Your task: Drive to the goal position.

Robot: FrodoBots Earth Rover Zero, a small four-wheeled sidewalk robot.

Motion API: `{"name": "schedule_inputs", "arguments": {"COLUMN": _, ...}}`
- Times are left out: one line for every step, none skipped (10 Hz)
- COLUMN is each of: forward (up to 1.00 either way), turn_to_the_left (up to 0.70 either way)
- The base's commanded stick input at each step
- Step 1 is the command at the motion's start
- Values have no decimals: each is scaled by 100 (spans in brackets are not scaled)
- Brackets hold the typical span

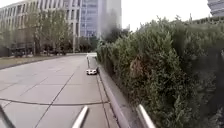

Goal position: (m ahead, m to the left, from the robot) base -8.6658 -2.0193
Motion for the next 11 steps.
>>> {"name": "schedule_inputs", "arguments": {"forward": 0, "turn_to_the_left": 45}}
{"name": "schedule_inputs", "arguments": {"forward": 0, "turn_to_the_left": 45}}
{"name": "schedule_inputs", "arguments": {"forward": 0, "turn_to_the_left": 45}}
{"name": "schedule_inputs", "arguments": {"forward": 0, "turn_to_the_left": 45}}
{"name": "schedule_inputs", "arguments": {"forward": 0, "turn_to_the_left": 45}}
{"name": "schedule_inputs", "arguments": {"forward": 0, "turn_to_the_left": 45}}
{"name": "schedule_inputs", "arguments": {"forward": 0, "turn_to_the_left": 45}}
{"name": "schedule_inputs", "arguments": {"forward": 0, "turn_to_the_left": 45}}
{"name": "schedule_inputs", "arguments": {"forward": 0, "turn_to_the_left": 45}}
{"name": "schedule_inputs", "arguments": {"forward": 0, "turn_to_the_left": 45}}
{"name": "schedule_inputs", "arguments": {"forward": 0, "turn_to_the_left": 45}}
